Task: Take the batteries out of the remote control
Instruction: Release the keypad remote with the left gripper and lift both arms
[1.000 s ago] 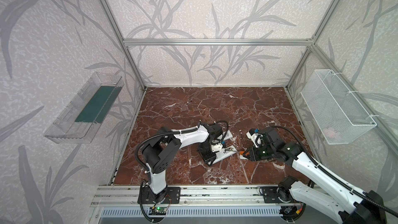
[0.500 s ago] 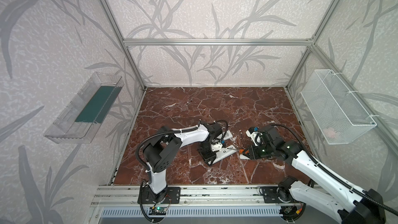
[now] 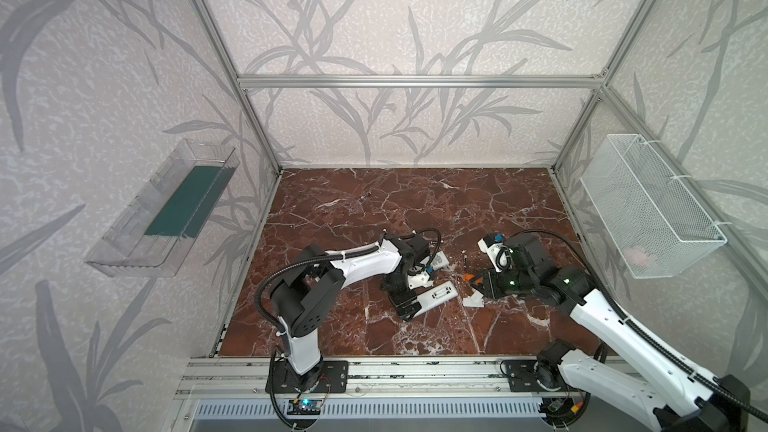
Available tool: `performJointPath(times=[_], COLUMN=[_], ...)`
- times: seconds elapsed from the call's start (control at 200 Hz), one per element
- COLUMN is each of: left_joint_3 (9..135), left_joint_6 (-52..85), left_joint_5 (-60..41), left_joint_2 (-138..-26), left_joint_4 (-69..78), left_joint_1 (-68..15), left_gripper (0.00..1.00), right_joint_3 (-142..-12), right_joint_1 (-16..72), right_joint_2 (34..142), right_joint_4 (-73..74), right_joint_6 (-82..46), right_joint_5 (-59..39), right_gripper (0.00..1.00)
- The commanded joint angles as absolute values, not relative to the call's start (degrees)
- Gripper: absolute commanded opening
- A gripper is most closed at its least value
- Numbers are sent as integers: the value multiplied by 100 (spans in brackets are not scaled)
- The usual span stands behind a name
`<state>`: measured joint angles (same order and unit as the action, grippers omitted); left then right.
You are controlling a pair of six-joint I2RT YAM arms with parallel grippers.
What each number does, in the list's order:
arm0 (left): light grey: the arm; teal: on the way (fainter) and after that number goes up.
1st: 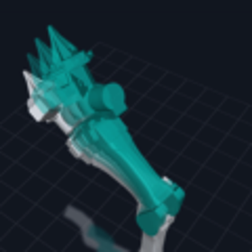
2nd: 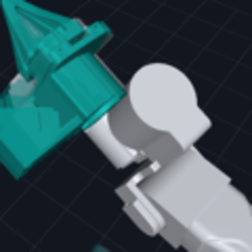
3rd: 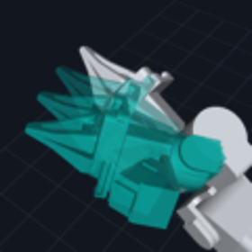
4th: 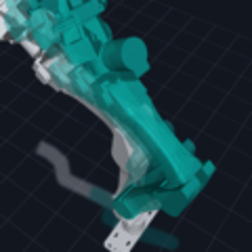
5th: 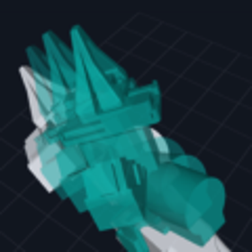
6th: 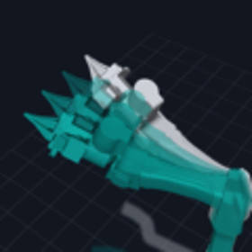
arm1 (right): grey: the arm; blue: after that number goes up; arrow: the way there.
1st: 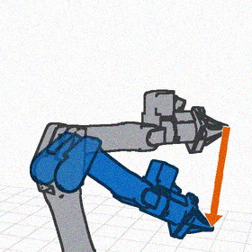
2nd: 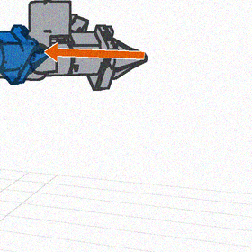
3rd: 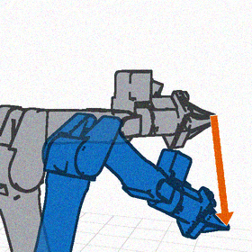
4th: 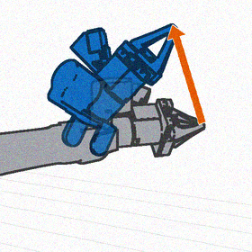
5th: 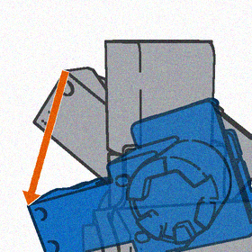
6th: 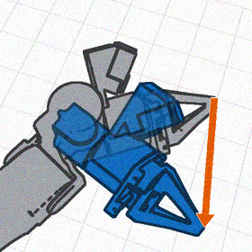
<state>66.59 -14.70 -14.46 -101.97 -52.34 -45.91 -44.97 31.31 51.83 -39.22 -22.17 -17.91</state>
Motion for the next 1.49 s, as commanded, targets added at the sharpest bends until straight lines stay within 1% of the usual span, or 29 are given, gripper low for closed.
performJointPath(times=[0.0, 0.11, 0.14, 0.21, 0.275, 0.425, 0.515, 0.58, 0.655, 0.75, 0.875, 1.02, 1.1, 1.2, 1.33, 1.49], left_joint_3=[6693, 6640, 6563, 6267, 5889, 4829, 4358, 4218, 4152, 4173, 4149, 3927, 3812, 3803, 3875, 4000], left_joint_6=[-1280, -804, -559, 317, 779, 1862, 2376, 2895, 3607, 4546, 5777, 7089, 7408, 8072, 8358, 8548], left_joint_5=[-1049, -1054, -1052, -606, -572, -5, 194, 272, -13, -678, -1277, -1463, -1613, -1850, -1703, -1434], left_joint_2=[-9385, -8367, -8061, -7313, -6674, -5336, -4663, -4441, -4456, -4780, -5307, -5816, -6155, -6655, -7061, -7412], left_joint_4=[-5146, -4688, -4408, -3654, -2933, -1446, -821, -566, -279, 156, 942, 1963, 2845, 3512, 3729, 3837], left_joint_1=[-4467, -4122, -3999, -3834, -3722, -3718, -3686, -3651, -3545, -3374, -3237, -3190, -3199, -3249, -3522, -3819], left_gripper=[99, 99, 99, 99, 99, 99, 99, 99, 99, 99, 99, 99, 99, 99, 97, 92], right_joint_3=[-4779, -4732, -4678, -4521, -4352, -4358, -4464, -4524, -4594, -4636, -4702, -4737, -4747, -4729, -4759, -4781], right_joint_1=[3106, 3104, 3108, 3104, 3094, 3097, 3098, 3095, 3097, 3100, 3101, 3096, 3094, 3107, 3153, 3305], right_joint_2=[4910, 4519, 4399, 4163, 4040, 4206, 4373, 4466, 4588, 4729, 4907, 5089, 5194, 5345, 5531, 5708], right_joint_4=[-4086, -3565, -3316, -2696, -2162, -1732, -1710, -1664, -1575, -1327, -1131, -944, -841, -665, -482, -294], right_joint_6=[-2140, -2239, -2273, -2351, -2432, -2351, -2193, -2126, -2014, -1909, -2018, -2131, -2195, -2266, -2340, -2373], right_joint_5=[-1254, -801, -738, -579, -417, -185, -302, -494, -921, -1510, -1785, -1954, -2042, -2134, -2165, -2077], right_gripper=[0, 0, 0, 0, 0, 0, 0, 0, 0, 0, 0, 0, 0, 0, 0, 0])
